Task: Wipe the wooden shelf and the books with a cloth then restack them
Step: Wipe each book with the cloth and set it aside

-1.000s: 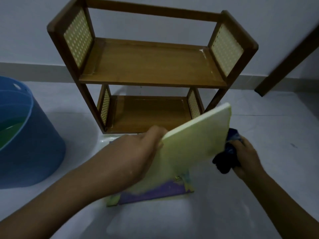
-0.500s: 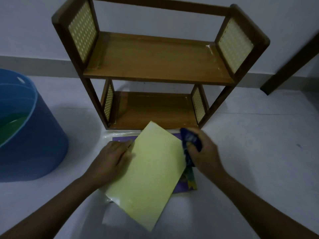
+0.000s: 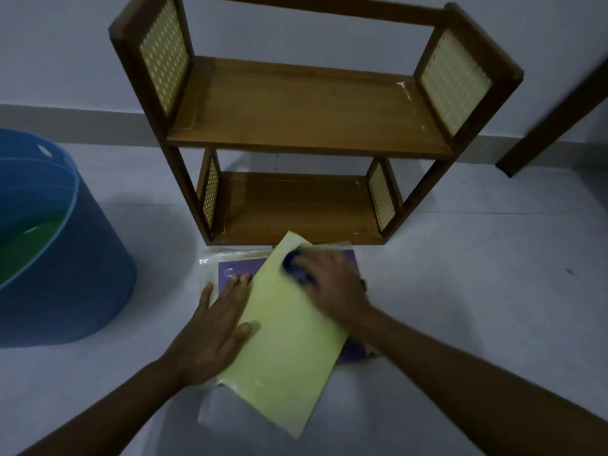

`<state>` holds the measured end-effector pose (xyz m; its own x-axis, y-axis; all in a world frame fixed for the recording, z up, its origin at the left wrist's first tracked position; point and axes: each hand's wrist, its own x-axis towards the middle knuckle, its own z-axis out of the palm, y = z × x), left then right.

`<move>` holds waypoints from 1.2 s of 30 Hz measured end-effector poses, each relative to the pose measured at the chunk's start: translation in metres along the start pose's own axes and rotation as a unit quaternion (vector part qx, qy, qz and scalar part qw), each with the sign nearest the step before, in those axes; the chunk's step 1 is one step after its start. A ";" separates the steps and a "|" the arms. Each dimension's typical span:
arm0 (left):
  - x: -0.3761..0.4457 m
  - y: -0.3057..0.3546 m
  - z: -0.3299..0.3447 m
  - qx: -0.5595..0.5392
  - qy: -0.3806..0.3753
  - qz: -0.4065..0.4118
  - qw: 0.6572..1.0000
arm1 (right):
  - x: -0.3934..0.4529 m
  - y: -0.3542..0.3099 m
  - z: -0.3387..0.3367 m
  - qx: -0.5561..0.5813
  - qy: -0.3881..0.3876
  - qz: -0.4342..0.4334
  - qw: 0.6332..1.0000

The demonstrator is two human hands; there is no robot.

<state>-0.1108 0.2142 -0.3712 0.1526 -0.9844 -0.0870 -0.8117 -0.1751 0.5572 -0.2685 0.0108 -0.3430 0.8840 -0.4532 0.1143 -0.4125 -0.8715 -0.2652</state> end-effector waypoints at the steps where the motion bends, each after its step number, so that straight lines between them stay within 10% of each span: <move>1: -0.001 0.000 0.002 -0.003 0.000 -0.005 1.000 | 0.008 0.015 -0.004 -0.003 0.003 0.074 0.997; 3: -0.003 -0.001 0.003 -0.012 0.003 -0.016 1.000 | 0.006 0.004 0.003 -0.010 0.022 0.109 0.994; 9: -0.001 -0.003 0.002 0.005 0.020 0.004 1.000 | -0.073 -0.069 0.015 0.063 -0.062 -0.154 0.984; 16: 0.001 -0.005 0.005 0.000 0.005 -0.016 1.000 | -0.098 0.081 -0.024 0.096 0.113 0.201 0.968; 20: 0.000 -0.002 0.006 0.006 0.007 -0.016 1.000 | -0.127 0.090 -0.011 0.164 0.037 0.266 0.949; 28: 0.000 0.000 0.004 -0.012 0.010 -0.021 1.000 | -0.138 0.006 -0.007 -0.058 -0.097 -0.118 0.987; 36: 0.002 -0.011 -0.041 -0.161 0.062 -0.138 0.975 | -0.095 -0.002 -0.027 0.081 0.068 -0.170 0.980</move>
<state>-0.0784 0.2144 -0.3431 0.4230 -0.8879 -0.1807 -0.5142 -0.3995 0.7589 -0.3578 0.0506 -0.3274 0.9225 -0.1723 0.3454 -0.0496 -0.9403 -0.3366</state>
